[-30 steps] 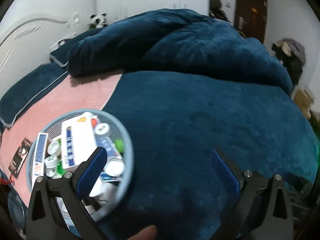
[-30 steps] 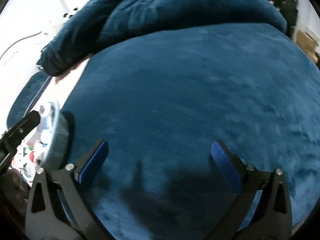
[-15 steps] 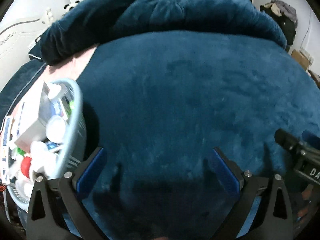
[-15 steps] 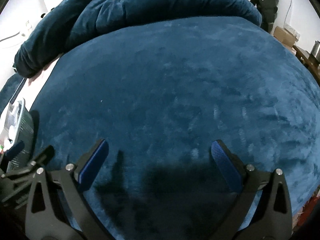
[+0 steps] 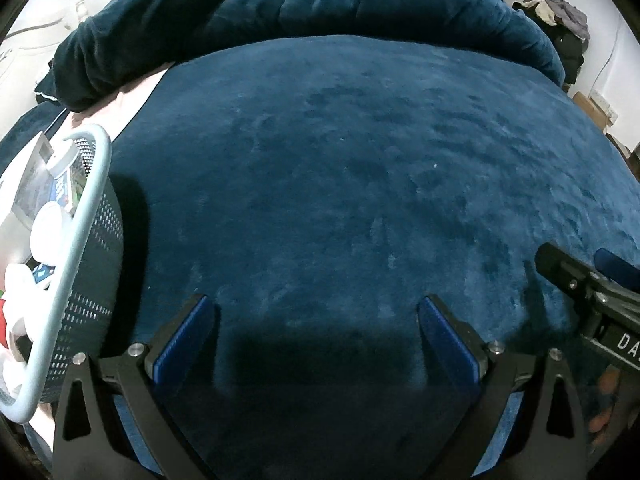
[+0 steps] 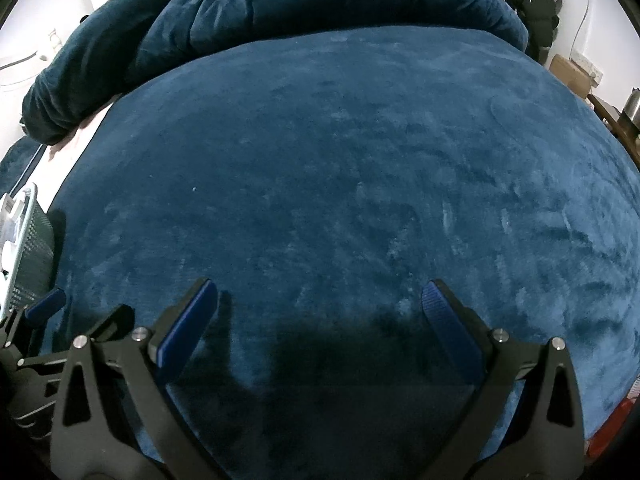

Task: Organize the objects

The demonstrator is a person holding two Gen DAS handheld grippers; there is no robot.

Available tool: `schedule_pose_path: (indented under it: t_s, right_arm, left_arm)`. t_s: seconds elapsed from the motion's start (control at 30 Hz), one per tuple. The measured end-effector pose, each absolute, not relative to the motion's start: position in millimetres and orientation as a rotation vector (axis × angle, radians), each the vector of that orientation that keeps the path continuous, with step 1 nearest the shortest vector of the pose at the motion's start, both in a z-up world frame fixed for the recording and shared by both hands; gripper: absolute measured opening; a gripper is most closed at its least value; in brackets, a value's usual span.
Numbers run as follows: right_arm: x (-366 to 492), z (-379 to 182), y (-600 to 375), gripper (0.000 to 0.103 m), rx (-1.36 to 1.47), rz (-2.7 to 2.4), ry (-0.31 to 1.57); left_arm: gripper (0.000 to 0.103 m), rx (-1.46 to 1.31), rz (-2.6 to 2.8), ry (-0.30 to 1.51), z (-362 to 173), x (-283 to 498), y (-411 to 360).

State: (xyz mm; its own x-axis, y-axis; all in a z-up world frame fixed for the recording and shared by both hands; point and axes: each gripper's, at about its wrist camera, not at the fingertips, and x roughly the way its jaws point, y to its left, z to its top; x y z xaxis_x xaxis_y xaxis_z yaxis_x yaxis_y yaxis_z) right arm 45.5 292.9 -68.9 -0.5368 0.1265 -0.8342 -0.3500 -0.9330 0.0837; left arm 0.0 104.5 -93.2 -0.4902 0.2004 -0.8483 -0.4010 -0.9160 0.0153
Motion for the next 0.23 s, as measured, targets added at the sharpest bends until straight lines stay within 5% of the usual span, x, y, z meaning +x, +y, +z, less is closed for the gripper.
schedule_pose_path:
  t_s: [0.23]
  right_arm:
    - [41.8, -71.8, 293.4, 0.103, -1.339, 2.507, 0.342]
  left_arm:
    - [0.102, -1.331, 2.429, 0.266, -95.3, -1.6, 104.8]
